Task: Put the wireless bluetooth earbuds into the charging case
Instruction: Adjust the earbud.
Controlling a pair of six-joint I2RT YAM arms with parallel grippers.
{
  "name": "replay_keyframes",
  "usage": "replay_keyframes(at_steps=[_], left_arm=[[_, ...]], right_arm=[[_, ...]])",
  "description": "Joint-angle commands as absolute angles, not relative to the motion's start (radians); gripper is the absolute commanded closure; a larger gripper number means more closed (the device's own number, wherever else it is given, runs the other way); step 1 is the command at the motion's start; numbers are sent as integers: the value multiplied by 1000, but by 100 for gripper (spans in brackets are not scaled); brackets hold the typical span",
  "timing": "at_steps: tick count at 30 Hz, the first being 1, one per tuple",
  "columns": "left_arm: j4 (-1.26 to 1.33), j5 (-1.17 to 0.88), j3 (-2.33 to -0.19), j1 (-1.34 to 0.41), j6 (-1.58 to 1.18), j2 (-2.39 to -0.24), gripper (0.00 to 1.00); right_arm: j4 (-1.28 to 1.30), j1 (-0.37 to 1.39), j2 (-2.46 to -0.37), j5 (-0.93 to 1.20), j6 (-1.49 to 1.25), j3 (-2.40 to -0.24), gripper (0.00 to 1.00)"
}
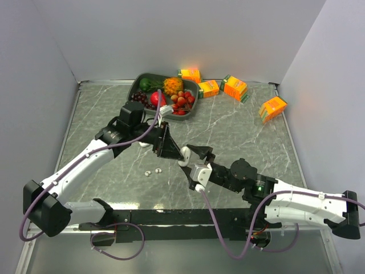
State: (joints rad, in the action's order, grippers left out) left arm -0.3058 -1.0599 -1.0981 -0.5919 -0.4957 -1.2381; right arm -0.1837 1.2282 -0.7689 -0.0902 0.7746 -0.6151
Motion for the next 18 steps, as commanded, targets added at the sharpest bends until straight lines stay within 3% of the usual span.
replay_keyframes(at_steps=[1, 6, 18], left_arm=[[-252, -979, -1088, -528, -554, -1174, 20], [-137, -802, -1013, -511, -583, -1085, 19], [-116, -712, -1011, -606, -473, -1066, 17]], right_arm=[[-186, 1235, -726, -101, 749, -617, 90], [-160, 1236, -709, -100, 677, -629, 91], [-163, 1253, -741, -98, 634, -666, 91]])
